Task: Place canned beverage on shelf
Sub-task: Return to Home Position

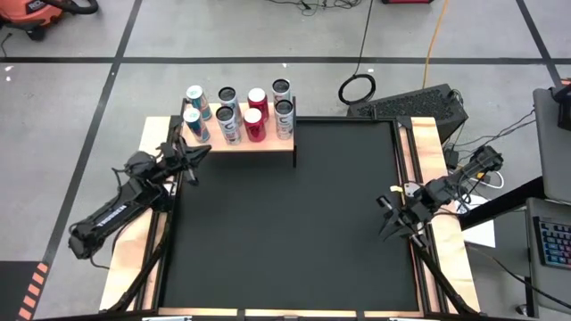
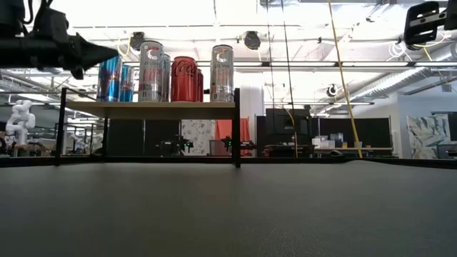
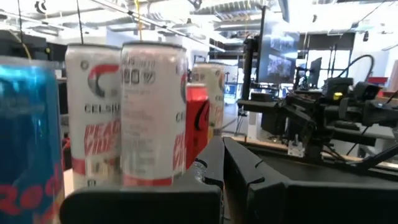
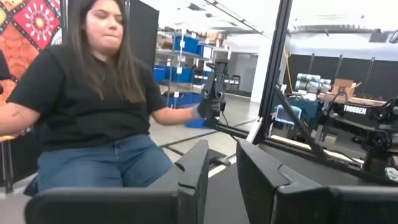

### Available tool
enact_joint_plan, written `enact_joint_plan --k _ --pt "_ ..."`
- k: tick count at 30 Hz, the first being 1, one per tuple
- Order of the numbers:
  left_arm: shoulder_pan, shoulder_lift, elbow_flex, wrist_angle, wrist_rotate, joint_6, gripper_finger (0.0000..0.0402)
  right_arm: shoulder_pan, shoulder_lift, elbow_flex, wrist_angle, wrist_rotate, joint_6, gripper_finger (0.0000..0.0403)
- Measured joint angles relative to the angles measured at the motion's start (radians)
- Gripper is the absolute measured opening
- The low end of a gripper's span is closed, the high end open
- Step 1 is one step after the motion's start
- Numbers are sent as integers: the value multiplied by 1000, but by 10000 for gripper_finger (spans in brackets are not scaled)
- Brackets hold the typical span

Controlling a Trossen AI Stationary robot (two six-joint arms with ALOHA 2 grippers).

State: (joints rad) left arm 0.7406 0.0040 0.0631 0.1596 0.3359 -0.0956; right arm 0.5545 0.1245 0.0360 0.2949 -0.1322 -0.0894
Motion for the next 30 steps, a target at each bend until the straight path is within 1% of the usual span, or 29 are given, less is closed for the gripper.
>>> enact_joint_plan --k 6,11,14,19,22,25,27,30 --pt "-36 0 -55 54 -47 6 0 0 0 -2 -60 2 32 68" --pt "-77 0 -56 59 -102 34 0 -1 0 -3 -109 10 68 68" --pt "-101 0 -56 38 -131 49 0 -1 0 -3 -121 70 102 68" --pt "-156 0 -56 -32 -152 45 0 -1 0 -4 -199 200 176 68" --pt "-196 0 -56 -57 -232 51 0 -1 0 -5 -227 258 190 68" --pt "-233 0 -56 -80 -315 75 0 -1 0 -5 -242 267 190 68" --pt "-256 0 -56 -100 -339 79 0 -1 0 -5 -257 263 193 68" --pt "-286 0 -57 -131 -345 80 0 -1 0 -5 -282 260 205 68"
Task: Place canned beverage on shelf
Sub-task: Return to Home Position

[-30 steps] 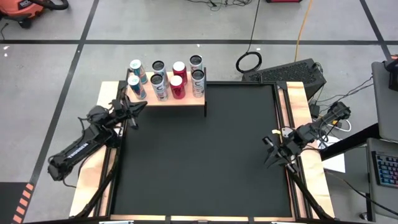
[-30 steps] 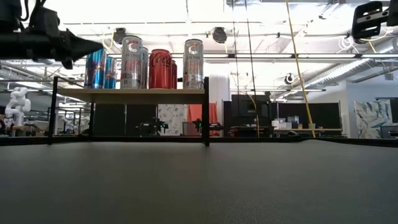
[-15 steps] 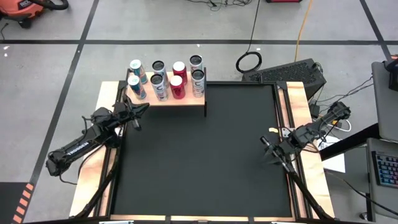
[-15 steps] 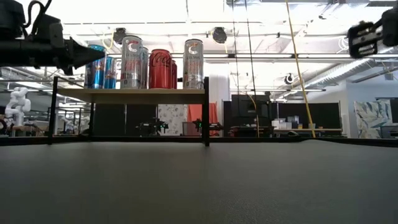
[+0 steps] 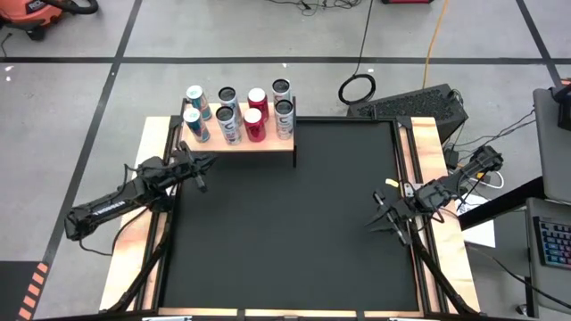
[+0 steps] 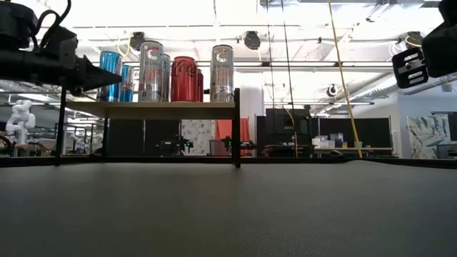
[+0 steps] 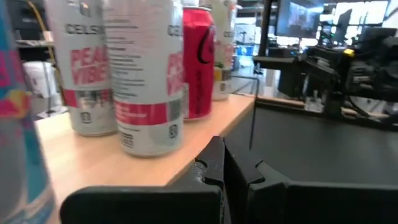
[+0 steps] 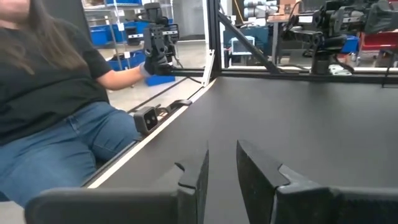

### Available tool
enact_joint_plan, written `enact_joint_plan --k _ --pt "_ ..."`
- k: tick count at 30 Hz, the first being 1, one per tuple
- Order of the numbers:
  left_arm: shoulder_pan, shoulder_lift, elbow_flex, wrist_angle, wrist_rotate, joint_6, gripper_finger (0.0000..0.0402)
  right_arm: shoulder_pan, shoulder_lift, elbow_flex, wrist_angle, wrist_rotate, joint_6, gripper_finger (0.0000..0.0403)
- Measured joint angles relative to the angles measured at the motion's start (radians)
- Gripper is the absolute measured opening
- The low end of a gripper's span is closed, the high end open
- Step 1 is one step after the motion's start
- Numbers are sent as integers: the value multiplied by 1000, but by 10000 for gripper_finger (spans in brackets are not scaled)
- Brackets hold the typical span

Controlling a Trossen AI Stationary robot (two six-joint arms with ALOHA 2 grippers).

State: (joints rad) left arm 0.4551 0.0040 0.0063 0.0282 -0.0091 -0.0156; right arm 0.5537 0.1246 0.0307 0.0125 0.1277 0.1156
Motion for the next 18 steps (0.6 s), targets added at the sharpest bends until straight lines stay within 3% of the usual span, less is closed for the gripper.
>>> enact_joint_plan --k 18 --pt "-48 2 -1 -10 -18 3 0 0 2 0 -9 -1 -52 68"
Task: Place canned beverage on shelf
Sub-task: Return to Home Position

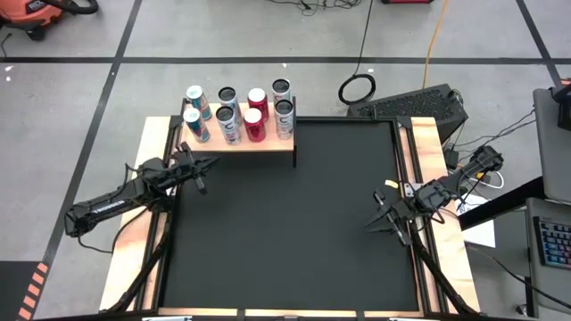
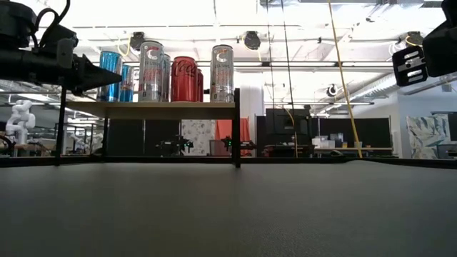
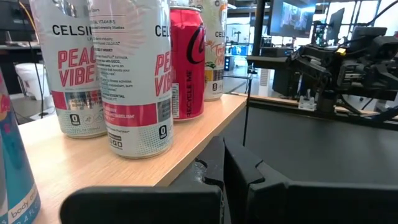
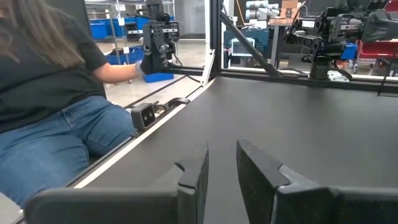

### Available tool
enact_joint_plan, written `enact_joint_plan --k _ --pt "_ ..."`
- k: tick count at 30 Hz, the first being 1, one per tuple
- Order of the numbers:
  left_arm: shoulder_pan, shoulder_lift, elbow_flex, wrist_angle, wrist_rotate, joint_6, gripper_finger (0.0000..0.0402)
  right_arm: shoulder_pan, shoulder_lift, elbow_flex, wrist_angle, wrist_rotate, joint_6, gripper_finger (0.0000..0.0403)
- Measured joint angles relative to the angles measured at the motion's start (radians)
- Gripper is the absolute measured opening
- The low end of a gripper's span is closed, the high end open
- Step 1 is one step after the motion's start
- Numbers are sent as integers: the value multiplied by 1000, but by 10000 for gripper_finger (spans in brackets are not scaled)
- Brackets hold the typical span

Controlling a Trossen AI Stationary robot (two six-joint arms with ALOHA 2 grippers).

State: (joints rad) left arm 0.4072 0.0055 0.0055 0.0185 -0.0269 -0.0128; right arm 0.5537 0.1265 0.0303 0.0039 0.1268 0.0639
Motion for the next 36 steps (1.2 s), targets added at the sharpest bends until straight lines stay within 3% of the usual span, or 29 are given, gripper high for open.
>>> enact_joint_plan --k 22,36 --pt "-2 0 0 3 -5 -3 0 0 -6 0 48 4 0 68" --pt "-2 -2 0 2 -5 -1 0 0 -125 -1 48 4 0 68"
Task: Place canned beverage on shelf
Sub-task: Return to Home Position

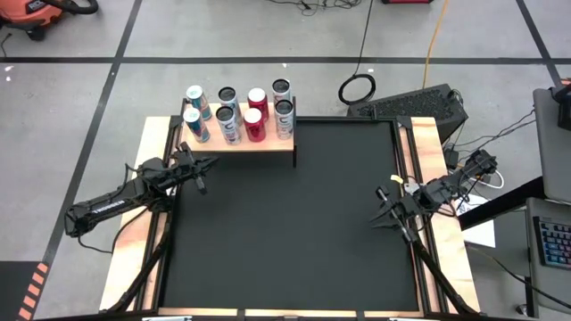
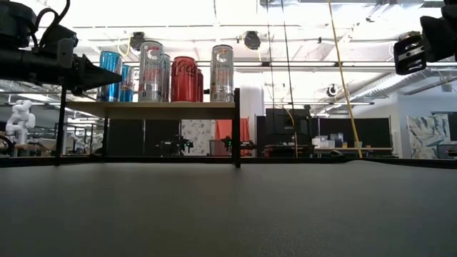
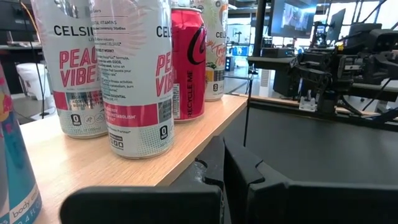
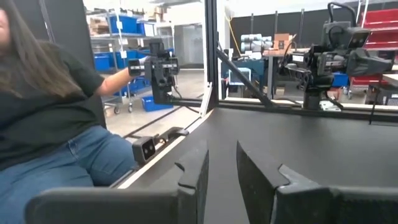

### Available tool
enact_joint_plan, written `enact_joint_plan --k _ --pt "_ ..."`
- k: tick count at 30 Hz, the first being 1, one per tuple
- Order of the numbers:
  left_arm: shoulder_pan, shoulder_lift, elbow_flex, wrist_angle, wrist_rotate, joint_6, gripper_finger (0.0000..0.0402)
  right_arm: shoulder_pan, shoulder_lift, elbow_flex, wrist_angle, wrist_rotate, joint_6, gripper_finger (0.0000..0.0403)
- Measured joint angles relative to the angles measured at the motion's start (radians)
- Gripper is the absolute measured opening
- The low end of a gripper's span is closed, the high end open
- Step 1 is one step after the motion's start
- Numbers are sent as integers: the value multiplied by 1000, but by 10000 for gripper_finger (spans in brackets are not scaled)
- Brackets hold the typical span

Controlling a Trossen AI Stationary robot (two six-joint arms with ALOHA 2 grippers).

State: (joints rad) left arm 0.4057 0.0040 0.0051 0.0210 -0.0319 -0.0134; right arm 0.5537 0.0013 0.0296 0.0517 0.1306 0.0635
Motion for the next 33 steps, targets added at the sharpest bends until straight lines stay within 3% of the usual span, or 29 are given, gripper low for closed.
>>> enact_joint_plan --k 33 --pt "0 0 0 0 3 -2 0 0 8 -15 -14 -3 3 68"
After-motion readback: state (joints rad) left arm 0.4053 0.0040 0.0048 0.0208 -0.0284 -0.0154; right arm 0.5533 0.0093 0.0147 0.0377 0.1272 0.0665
